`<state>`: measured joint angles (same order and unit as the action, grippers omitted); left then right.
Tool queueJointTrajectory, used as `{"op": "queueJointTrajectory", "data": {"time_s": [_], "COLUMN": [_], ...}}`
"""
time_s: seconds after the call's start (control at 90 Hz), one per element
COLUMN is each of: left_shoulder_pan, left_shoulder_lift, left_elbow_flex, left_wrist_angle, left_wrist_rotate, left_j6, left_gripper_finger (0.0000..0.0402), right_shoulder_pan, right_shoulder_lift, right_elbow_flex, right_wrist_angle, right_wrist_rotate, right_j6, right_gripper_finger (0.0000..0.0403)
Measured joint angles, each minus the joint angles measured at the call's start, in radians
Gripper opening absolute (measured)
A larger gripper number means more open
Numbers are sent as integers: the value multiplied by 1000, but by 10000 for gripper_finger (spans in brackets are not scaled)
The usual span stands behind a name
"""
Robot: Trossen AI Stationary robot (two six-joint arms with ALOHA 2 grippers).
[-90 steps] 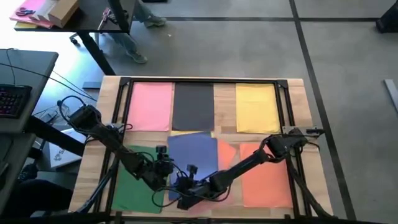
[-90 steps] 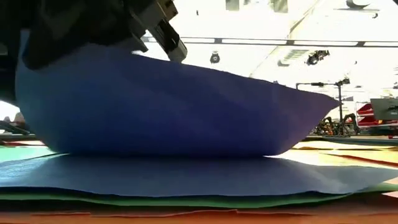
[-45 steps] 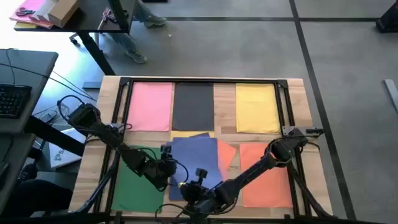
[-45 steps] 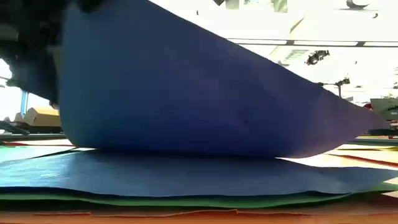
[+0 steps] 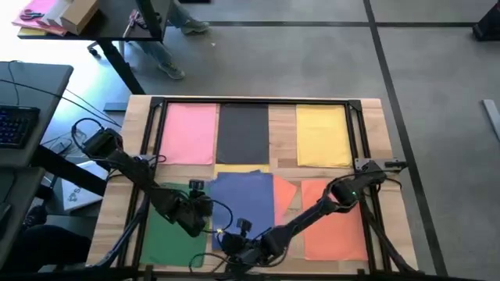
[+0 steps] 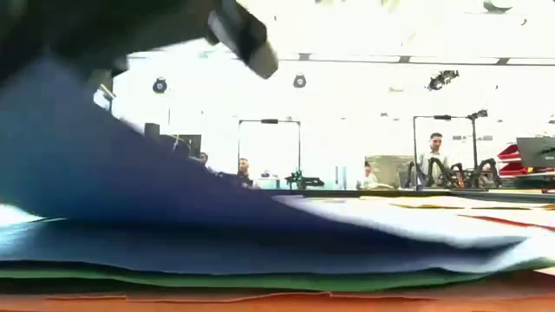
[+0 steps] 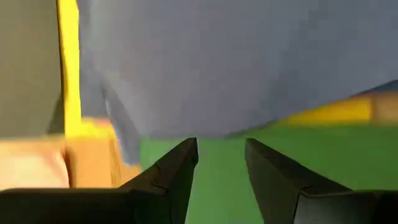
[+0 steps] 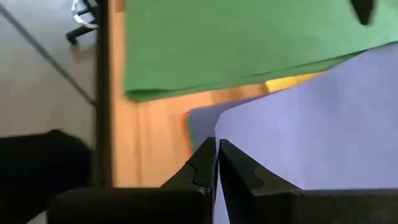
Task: Organize paper
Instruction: Stack the purple color paper on top of the other purple color paper
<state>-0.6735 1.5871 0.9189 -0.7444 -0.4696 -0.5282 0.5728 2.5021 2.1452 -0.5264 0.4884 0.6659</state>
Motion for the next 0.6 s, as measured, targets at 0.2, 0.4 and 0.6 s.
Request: {"op": "queueJointTrajectory", "data": {"time_s": [0.2,0.4,0.6], "left_shoulder_pan": [-3,-4,-10], "left_shoulder_lift": [4,4,4], "left_elbow_flex": [-43,-43,-43], "left_wrist_angle": [57,215,238], "left_wrist_rotate": [-11,20,36], "left_j6": [-36,14,6], "left_gripper_finger": [130,130,130], "right_shoulder_pan": [-3,9,38], "right_shoulder_lift": [-4,-11,-12], "right_elbow_flex": [2,78,172], "right_wrist_angle": [-38,-261,-527], "right_wrist_rotate": [135,206,265], "right_j6": [7,107,218], "right_gripper_finger": [0,0,0]}}
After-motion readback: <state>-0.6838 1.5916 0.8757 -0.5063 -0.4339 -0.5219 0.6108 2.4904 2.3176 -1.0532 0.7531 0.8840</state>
